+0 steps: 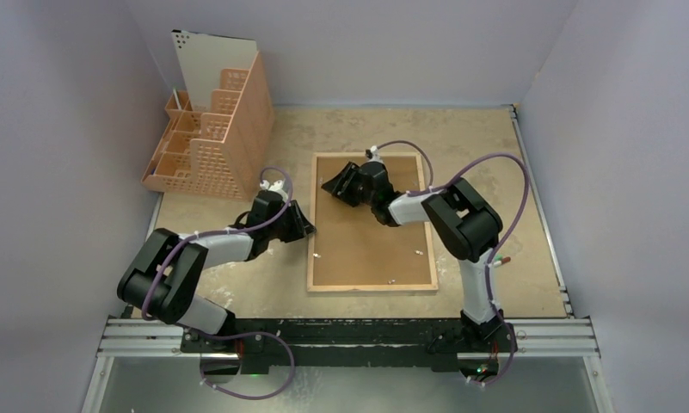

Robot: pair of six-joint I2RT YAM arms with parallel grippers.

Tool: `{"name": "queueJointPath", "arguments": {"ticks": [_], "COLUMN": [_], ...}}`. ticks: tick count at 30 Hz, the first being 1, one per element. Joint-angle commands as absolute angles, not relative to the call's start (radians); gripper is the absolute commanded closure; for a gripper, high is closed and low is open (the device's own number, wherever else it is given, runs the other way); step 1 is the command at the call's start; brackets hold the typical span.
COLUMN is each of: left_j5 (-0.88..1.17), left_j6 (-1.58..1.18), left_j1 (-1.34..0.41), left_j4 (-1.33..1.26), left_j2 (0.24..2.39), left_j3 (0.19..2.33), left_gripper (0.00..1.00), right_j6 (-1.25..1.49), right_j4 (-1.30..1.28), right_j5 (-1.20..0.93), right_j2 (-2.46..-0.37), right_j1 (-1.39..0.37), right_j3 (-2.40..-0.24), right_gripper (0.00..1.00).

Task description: Put the photo into the frame

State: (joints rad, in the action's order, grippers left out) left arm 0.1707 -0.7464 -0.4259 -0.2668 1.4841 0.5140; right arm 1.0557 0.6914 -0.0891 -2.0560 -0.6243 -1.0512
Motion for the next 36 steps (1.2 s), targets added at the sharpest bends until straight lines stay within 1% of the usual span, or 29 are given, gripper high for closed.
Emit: {"name": "queueJointPath", "arguments": {"ticks": [1, 7, 13, 17, 21, 28, 36], "left_j5": [0.106, 0.113, 0.123, 0.114, 0.113, 0.119, 0.127], "left_j6": [-0.713, -0.719, -0.719, -0.709, -0.704, -0.704, -0.701], "left_j1": [-0.42, -0.42, -0.42, -0.42, -0.42, -0.42, -0.42], "left_j4": [-0.285, -0.294, -0.293, -0.289, -0.287, -0.29, -0.287], "left_j2": [1.521, 1.528, 1.525, 1.526, 1.532, 1.547, 1.565], "left_j3": [0.495, 0.482, 0.477, 0.474, 0.476, 0.486, 0.501], "left_gripper": [0.82, 0.83, 0.84, 0.85, 0.85, 0.85, 0.85], "right_j6": [1.041, 1.019, 1.01, 1.002, 0.976, 0.918, 0.874], "right_j4": [0.59, 0.536, 0.523, 0.459, 0.503, 0.606, 0.629], "right_j5": [-0.02, -0.002, 0.04, 0.071, 0.006, -0.175, -0.268], "right_j2": [-2.101, -2.178, -2.228, -2.258, -2.276, -2.315, -2.348], "right_j1": [-0.623, -0.624, -0.622, -0.618, -0.611, -0.61, -0.609], "right_j3": [-1.156, -1.256, -1.309, -1.361, -1.372, -1.378, -1.398], "right_gripper": [0.5, 0.52, 0.54, 0.55, 0.56, 0.56, 0.57]}}
